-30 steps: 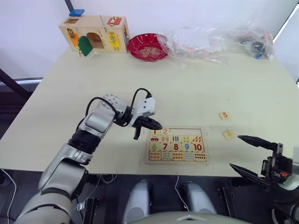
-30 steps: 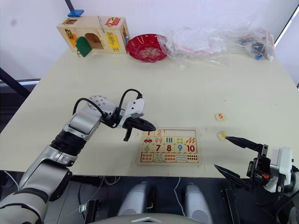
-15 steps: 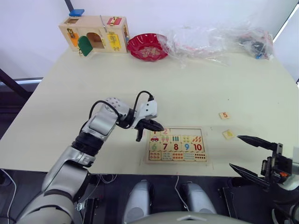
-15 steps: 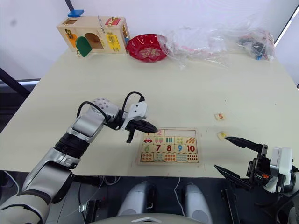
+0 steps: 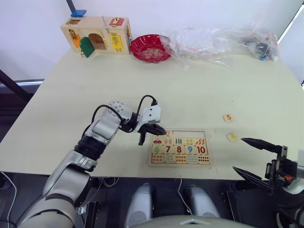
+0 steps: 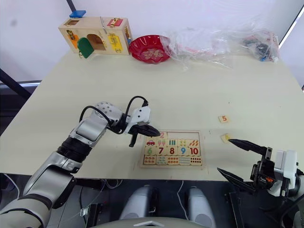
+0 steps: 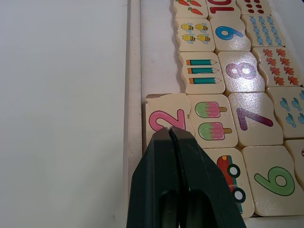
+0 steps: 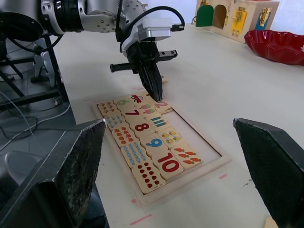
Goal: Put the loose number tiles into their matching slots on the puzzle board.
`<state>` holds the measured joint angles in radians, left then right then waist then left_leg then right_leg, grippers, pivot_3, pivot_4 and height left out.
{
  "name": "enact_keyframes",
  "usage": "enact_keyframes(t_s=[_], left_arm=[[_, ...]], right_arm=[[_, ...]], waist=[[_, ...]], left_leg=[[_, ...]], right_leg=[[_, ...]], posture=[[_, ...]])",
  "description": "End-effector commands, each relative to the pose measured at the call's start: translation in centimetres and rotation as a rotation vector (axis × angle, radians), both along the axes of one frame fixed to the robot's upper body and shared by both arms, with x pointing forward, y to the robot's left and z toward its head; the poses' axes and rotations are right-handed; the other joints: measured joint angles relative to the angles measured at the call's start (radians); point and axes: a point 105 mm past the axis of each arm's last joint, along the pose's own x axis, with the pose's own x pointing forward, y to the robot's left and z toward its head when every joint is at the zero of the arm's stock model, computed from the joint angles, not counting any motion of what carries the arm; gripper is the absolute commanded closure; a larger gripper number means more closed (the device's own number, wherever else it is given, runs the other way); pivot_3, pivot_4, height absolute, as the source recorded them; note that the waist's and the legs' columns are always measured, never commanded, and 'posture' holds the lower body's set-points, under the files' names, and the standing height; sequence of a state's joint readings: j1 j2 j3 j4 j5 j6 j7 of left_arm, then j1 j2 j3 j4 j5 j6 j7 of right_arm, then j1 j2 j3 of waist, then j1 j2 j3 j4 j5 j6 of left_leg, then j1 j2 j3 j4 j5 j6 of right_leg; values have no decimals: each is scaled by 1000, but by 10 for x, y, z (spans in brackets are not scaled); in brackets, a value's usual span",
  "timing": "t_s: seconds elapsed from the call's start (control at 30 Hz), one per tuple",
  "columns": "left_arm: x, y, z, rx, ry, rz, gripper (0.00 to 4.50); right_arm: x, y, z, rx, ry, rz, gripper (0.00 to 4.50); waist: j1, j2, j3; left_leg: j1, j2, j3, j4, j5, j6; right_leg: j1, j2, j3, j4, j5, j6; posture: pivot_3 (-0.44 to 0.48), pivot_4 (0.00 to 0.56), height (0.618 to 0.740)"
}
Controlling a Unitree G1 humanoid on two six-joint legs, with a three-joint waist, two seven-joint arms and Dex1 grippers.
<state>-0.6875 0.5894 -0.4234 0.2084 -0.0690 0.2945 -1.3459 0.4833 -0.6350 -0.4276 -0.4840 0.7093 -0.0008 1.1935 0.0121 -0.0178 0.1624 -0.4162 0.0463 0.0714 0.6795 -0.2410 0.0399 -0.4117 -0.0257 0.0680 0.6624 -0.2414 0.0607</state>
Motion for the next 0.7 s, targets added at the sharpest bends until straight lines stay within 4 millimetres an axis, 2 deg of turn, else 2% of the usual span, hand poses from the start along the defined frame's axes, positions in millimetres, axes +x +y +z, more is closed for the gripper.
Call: enact_keyframes(t_s=[0.03, 0.3, 0.53, 0.6, 0.7], left_arm=[[-4, 1, -14, 51, 28, 2, 4462], [-6, 0, -17, 18, 59, 31, 4462], [9, 0, 50, -306, 144, 183, 4462], [14, 13, 68, -373, 152, 257, 4462], [15, 34, 80, -415, 129, 340, 4462]], right_arm=[[-2, 4, 7, 6, -27, 16, 0], [0, 5, 6, 8, -25, 24, 0], [1, 3, 11, 18, -38, 26, 0], [2, 4, 13, 31, -43, 22, 0], [5, 2, 15, 58, -35, -11, 0]], waist=[[0, 0, -1], [1, 0, -3], [0, -1, -2], [0, -1, -2], [-8, -2, -2]], left_leg=[[0, 0, 0, 0, 0, 0], [0, 0, 0, 0, 0, 0], [0, 1, -1, 0, 0, 0], [0, 1, -1, 0, 0, 0], [0, 1, -2, 0, 0, 0]], right_leg=[[0, 0, 0, 0, 0, 0], [0, 0, 0, 0, 0, 0], [0, 0, 0, 0, 0, 0], [0, 0, -1, 0, 0, 0], [-1, 0, 0, 0, 0, 0]], posture=[[0, 150, 740], [0, 150, 740], [0, 150, 740], [0, 150, 740], [0, 150, 740]])
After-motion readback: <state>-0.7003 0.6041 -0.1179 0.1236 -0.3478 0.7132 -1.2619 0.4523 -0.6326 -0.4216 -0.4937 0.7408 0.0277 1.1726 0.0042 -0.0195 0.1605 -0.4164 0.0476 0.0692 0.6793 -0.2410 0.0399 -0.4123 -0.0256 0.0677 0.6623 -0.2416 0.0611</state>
